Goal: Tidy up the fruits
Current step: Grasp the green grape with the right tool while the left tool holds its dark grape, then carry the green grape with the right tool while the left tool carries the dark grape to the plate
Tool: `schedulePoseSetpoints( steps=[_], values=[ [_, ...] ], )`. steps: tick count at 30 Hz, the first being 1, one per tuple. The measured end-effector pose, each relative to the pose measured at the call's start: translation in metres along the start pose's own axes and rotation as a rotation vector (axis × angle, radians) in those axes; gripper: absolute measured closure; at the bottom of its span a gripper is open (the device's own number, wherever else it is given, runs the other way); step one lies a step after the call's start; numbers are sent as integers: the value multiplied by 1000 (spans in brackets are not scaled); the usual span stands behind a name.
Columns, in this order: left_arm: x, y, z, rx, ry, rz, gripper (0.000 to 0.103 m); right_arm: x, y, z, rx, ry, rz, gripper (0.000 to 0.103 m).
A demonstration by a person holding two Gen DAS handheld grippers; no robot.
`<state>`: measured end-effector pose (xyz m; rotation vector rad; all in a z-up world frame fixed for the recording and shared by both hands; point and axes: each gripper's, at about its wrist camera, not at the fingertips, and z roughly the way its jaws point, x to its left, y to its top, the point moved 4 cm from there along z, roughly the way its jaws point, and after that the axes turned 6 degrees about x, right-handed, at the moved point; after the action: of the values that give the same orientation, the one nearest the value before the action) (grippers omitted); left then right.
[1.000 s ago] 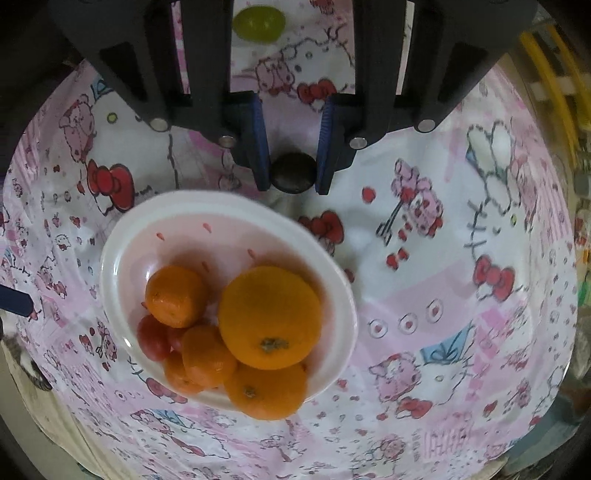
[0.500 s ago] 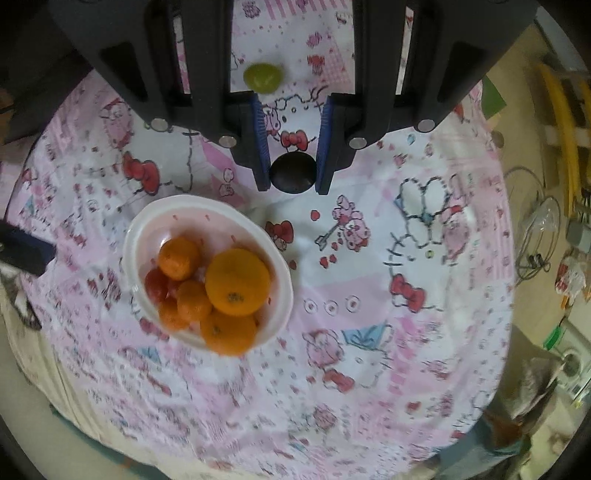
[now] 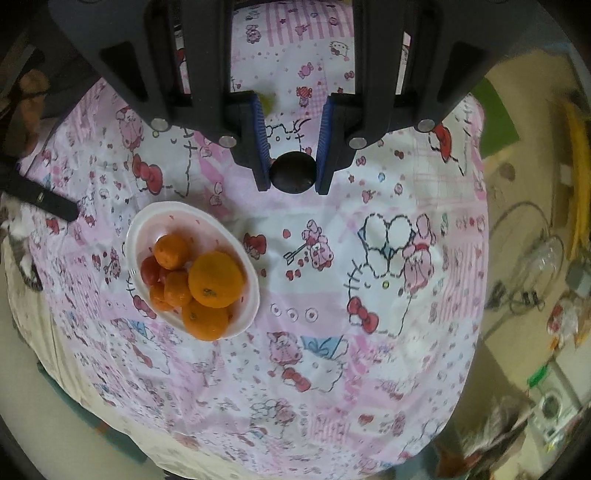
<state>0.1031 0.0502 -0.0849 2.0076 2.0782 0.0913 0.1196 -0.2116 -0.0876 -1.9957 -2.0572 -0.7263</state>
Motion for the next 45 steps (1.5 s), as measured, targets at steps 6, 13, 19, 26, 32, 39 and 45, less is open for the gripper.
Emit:
schedulePoseSetpoints(
  steps=[6,13,19,26,32,39,45],
  values=[
    [7,3,-3,-21,-3,-30,83,23,-15,23,37,43,-88,10],
    [20,5,-3,-22,-18,-77,83,76,-46,70,155,104,-357,22],
    [21,4,-5,-34,-23,-57,83,114,-70,110,210,51,-510,32],
    [24,4,-3,-35,-21,-59,83,140,-84,138,236,-44,-638,49],
    [23,3,-1,-29,-22,-55,83,137,-86,146,262,-39,-618,69],
    [20,4,-1,-29,-19,-49,83,130,-80,140,269,11,-568,74],
    [25,4,0,-29,-11,-64,82,118,-67,122,232,58,-506,74]
  ],
)
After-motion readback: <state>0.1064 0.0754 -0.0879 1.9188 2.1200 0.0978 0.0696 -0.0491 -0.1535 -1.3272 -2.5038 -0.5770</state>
